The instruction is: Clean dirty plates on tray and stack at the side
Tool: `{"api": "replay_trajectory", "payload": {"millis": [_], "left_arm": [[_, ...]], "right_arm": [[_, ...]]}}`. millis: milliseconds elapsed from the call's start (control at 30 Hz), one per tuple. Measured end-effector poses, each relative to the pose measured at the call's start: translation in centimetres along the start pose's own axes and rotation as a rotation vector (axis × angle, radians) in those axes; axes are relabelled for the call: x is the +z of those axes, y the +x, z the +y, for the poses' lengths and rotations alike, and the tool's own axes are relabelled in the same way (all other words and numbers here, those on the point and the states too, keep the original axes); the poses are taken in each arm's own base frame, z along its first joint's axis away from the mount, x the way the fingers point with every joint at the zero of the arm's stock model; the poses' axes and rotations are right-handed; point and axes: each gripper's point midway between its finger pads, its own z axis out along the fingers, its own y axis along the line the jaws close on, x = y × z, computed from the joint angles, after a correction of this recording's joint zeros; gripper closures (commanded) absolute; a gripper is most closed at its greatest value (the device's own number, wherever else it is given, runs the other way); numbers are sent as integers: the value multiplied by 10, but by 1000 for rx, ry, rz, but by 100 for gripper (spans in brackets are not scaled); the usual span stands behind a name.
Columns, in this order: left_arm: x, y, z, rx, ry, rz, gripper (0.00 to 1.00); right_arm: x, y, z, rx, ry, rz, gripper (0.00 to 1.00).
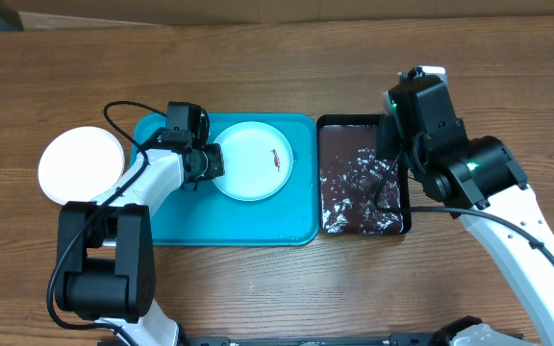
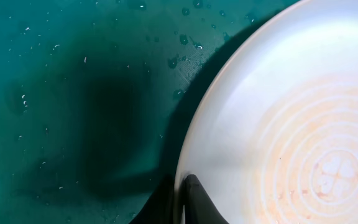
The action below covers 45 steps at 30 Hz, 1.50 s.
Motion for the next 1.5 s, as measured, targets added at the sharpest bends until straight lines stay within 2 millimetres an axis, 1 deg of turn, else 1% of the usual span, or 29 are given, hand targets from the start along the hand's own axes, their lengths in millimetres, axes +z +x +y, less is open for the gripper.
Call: {"api": "replay_trajectory", "payload": {"millis": [100,233,300,367,500,567,633,667,767,833,867,967,1067,1100,1200,1333,1400,1500], "left_arm": [[0,0,0,0,0,-1,91],[0,0,0,0,0,-1,91],[0,0,0,0,0,-1,94],[0,0,0,0,1,-1,96],[0,-1,0,0,2,-5,96],[0,-1,0,0,2,-5,96],[0,-1,-1,0,3,-6,96],[0,-2,-1,0,3,-8,96],[0,-2,-1,0,4,-10,96],[0,-3,-1,0,4,-10,96],[0,-3,-1,0,4,-10,96],[0,-3,-1,0,4,-11,96],[0,-3,-2,0,8,-10,96],[0,-3,-2,0,8,-10,96],[0,-2,-2,0,11,-9,96],[0,-2,-2,0,12,-9,96],[0,-2,-2,0,12,-9,96],[0,-2,-3,0,14,-9,96]], "right_arm": [[6,3,5,-2,-14,21,96],[21,14,9,-3,-23,85,96],[29,20,13,-7,-38,117,96],[38,29,18,-13,-51,161,96],[56,46,26,-35,-76,247,97],[55,53,24,-38,-75,302,97],[48,42,21,-10,-96,320,97],[43,32,21,6,-112,310,96],[28,-1,27,32,-168,239,97],[20,-15,36,35,-213,202,96],[17,-19,42,31,-238,191,96],[16,-19,54,17,-280,189,96],[21,-19,77,-16,-320,170,96],[25,-17,86,-27,-328,173,96],[42,0,115,-70,-339,205,96],[75,31,157,-139,-342,248,96],[93,48,172,-172,-328,266,96],[118,72,187,-218,-291,291,96]]}}
